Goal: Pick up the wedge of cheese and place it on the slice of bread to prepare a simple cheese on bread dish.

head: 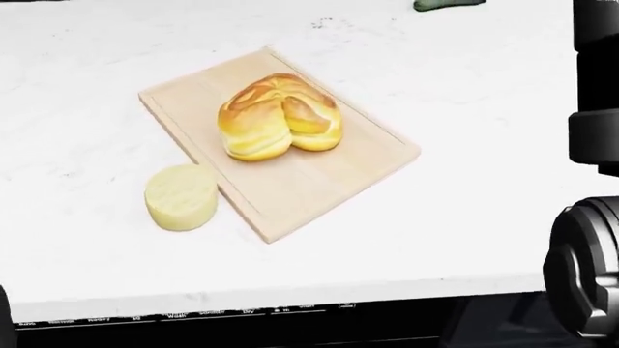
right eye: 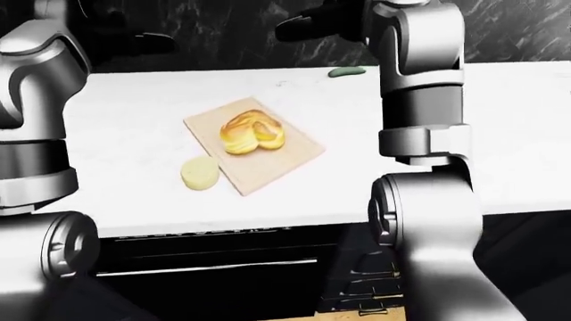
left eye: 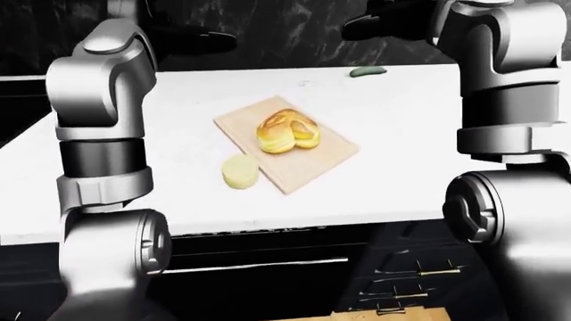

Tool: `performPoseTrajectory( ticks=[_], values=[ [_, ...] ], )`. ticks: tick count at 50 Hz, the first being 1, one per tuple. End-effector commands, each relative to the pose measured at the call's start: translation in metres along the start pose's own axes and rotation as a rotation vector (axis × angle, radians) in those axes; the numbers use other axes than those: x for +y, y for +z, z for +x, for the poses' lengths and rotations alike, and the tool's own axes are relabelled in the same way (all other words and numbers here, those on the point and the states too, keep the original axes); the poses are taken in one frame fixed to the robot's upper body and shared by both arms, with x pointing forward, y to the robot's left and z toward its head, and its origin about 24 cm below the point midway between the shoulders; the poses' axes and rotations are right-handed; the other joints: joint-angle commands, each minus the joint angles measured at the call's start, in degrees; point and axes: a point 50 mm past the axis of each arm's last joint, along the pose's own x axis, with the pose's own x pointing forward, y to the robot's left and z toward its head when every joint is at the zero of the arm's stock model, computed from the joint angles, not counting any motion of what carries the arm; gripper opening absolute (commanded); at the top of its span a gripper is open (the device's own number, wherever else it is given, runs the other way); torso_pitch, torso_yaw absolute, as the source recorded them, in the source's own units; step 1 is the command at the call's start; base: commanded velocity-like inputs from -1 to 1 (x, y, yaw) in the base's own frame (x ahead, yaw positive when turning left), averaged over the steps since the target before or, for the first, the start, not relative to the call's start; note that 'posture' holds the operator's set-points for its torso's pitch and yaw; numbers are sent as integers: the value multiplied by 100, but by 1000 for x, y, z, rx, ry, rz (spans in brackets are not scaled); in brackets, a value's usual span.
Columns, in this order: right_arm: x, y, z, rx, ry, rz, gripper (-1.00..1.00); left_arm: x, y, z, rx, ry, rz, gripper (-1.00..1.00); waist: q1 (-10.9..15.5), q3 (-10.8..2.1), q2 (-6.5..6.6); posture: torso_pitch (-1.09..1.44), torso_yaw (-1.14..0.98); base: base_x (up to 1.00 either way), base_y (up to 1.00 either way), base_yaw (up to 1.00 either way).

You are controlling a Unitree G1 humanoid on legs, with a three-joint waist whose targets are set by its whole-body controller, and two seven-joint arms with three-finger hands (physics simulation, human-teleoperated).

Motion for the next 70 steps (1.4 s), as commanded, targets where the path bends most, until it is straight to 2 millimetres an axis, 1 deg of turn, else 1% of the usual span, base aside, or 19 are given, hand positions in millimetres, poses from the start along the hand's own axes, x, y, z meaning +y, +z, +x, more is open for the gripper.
performPoseTrajectory(
  ticks=[1, 3, 6, 10, 14, 15, 22, 33, 35, 39, 41, 45, 47, 49, 55, 57, 62, 66, 70],
  values=[
    [-2, 19, -6, -73, -14, -16, 100, 0, 21, -5, -83, -3, -1, 100, 1, -143, 47, 0, 0, 17, 0, 0],
    [-2, 19, -6, -74, -12, -15, 100, -1, 21, -5, -84, -4, 0, 100, 4, -132, -38, 0, 0, 16, 0, 0],
    [-2, 19, -6, -75, -12, -14, 100, -1, 22, -5, -86, -4, 0, 100, -14, -164, 97, 0, 0, 16, 0, 0],
    [-1, 20, -6, -76, -11, -16, 100, 0, 22, -5, -87, -3, -2, 100, -38, -78, 316, 0, 0, 16, 0, 0],
    [-2, 23, -8, -99, -12, -20, 100, 1, 21, -5, -85, 0, -3, 100, -145, -93, 724, 0, 0, 6, 0, 0],
    [-2, 24, -8, -103, -13, -21, 100, 1, 22, -5, -85, 0, -4, 100, -169, -32, 563, 0, 0, 0, 0, 0],
    [-1, 25, -9, -116, -7, -27, 100, 1, 24, -6, -89, -1, -3, 100, -102, -75, 343, 0, 0, 0, 0, 0],
    [-3, 24, -11, -118, -10, -27, 100, 0, 25, -8, -92, -2, -2, 100, -70, -15, 296, 0, 0, 0, 0, 0],
    [-3, 24, -11, -118, -10, -25, 100, 0, 25, -8, -93, -3, -2, 100, -37, -141, 308, 0, 0, 0, 9, 0],
    [-2, 24, -11, -118, -8, -24, 100, 0, 25, -8, -92, -2, -2, 100, 8, -90, 73, 0, 0, 0, 22, 0],
    [-2, 24, -11, -119, -8, -23, 100, 0, 25, -8, -93, -2, -3, 100, 12, -149, 118, 0, 0, 0, 23, 0],
    [-3, 24, -11, -118, -7, -22, 100, 0, 25, -8, -93, -2, -2, 100, -15, -78, 462, 0, 0, 0, 24, 0],
    [-2, 24, -11, -118, -7, -22, 100, 0, 25, -8, -93, -2, -2, 100, -112, -239, 669, 0, 0, 0, 25, 0],
    [-2, 23, -10, -118, -7, -20, 100, 0, 26, -8, -94, -3, -2, 100, -78, -152, 749, 0, 0, 0, 27, 0],
    [-3, 23, -10, -118, -5, -5, 100, -1, 26, -8, -95, -6, 0, 100, -119, -60, 375, 0, 0, 0, 28, 0],
    [-4, 23, -9, -118, -17, -16, 100, -2, 26, -8, -95, -6, 0, 100, -119, 111, 396, 0, 0, 0, 0, 0],
    [-11, 29, -9, -125, -73, -86, 100, -1, 28, -8, -97, -4, 2, 100, -91, 128, 261, 0, 0, 0, 0, 0],
    [-15, 42, -12, -227, -89, -200, 100, 4, 27, -6, -97, 5, 8, 100, 49, 77, -51, 0, 0, 0, 0, 0],
    [-15, 48, -14, -164, -11, -219, 100, 12, 25, -4, -96, 25, 20, 100, 32, 13, 136, 0, 0, 0, 0, 0]
  ],
)
